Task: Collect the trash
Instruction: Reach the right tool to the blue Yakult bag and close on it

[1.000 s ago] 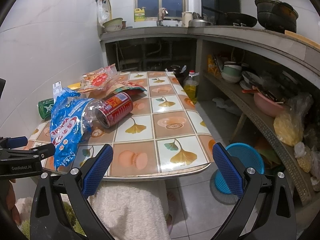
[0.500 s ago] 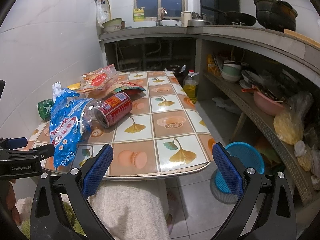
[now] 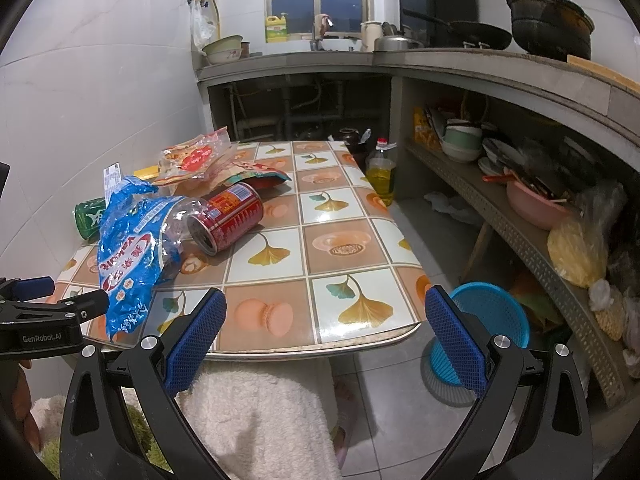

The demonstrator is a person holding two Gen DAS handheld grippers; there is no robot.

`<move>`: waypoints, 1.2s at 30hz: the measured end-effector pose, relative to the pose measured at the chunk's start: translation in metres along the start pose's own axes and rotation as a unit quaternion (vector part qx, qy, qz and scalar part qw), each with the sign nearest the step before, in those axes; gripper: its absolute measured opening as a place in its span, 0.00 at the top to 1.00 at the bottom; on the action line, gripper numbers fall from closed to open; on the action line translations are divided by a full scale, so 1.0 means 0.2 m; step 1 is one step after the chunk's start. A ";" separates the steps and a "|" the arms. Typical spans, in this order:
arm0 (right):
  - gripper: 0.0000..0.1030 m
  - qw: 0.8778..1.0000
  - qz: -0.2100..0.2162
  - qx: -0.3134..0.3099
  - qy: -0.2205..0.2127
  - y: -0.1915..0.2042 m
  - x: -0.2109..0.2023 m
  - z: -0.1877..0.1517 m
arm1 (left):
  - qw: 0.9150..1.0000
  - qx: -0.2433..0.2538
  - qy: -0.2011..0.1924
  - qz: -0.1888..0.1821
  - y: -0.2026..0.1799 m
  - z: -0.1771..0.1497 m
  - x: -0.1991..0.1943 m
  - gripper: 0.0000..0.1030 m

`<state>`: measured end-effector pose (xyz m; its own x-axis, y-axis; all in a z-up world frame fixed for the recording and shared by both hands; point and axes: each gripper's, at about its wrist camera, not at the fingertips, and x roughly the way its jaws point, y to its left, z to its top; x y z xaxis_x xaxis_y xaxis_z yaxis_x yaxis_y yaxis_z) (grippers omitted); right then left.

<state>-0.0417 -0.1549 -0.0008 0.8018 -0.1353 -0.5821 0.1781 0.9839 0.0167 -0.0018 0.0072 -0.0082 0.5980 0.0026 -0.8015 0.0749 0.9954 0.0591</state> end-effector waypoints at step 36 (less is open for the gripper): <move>0.07 0.911 0.330 -0.242 0.050 0.68 0.40 0.35 | 0.993 0.012 -0.054 -0.106 0.46 0.14 0.28 0.05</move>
<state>0.0863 -0.0408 0.0130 0.5825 0.4916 -0.6473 -0.6155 0.7869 0.0437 0.0621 0.0966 -0.0313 0.6489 -0.2192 -0.7286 0.2272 0.9697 -0.0893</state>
